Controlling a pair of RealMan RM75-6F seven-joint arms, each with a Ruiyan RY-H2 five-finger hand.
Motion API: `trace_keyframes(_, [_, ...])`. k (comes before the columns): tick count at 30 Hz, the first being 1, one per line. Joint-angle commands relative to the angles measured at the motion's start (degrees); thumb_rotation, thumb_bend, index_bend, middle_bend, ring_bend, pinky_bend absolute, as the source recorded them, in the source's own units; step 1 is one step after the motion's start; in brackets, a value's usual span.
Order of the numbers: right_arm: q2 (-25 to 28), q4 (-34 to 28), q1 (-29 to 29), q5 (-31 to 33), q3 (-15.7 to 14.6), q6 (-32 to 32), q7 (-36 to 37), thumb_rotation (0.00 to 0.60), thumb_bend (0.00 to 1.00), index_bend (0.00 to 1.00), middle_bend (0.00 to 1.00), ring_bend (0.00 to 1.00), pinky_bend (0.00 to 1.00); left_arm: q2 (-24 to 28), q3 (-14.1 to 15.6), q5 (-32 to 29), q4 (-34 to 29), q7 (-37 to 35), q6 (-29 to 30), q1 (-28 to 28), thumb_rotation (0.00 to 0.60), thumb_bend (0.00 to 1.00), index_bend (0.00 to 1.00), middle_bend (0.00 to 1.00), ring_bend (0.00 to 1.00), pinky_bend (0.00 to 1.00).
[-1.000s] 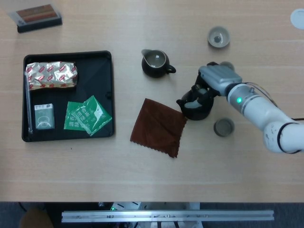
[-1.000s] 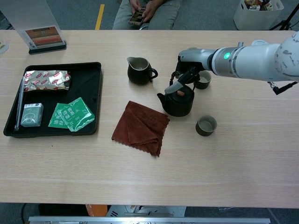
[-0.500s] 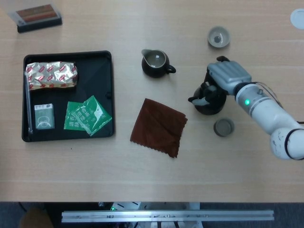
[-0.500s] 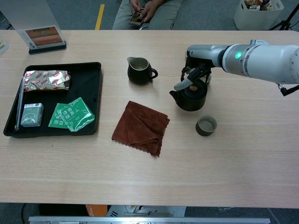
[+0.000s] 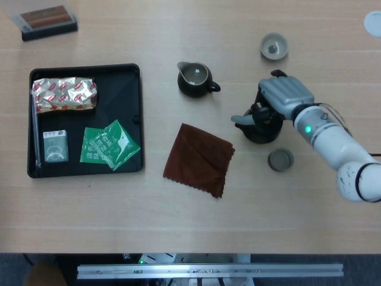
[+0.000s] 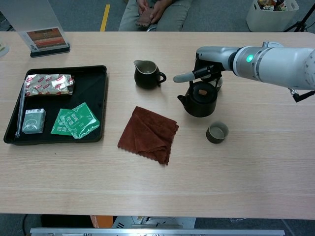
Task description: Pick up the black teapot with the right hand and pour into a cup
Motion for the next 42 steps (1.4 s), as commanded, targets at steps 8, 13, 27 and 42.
trace_keyframes(8, [0.23, -1.04, -0.58, -1.17, 0.67, 1.66, -2.07, 0.177, 0.42, 1.0, 0.94, 0.89, 0.07, 0.06, 0.07, 0.08, 0.36, -0.56, 0.03, 0.06, 0.6, 0.22, 0.0, 0.0, 0.0, 0.0])
trace_keyframes(13, [0.15, -1.44, -1.11, -1.87, 0.84, 2.76, -3.08, 0.182, 0.53, 1.0, 0.94, 0.89, 0.08, 0.04, 0.06, 0.06, 0.5, -0.71, 0.02, 0.06, 0.6, 0.22, 0.0, 0.0, 0.0, 0.0])
trace_keyframes(27, [0.37, -2.83, -2.52, -5.7, 0.99, 5.52, -6.59, 0.21, 0.54, 1.0, 0.94, 0.89, 0.08, 0.02, 0.02, 0.16, 0.63, -0.85, 0.11, 0.04, 0.6, 0.22, 0.0, 0.0, 0.0, 0.0])
trace_keyframes(42, [2.38, -5.91, -6.25, -14.15, -1.05, 11.01, -12.19, 0.254, 0.56, 1.0, 0.93, 0.89, 0.08, -0.2, -0.05, 0.17, 0.74, -0.78, -0.03, -0.1, 0.6, 0.22, 0.0, 0.0, 0.0, 0.0])
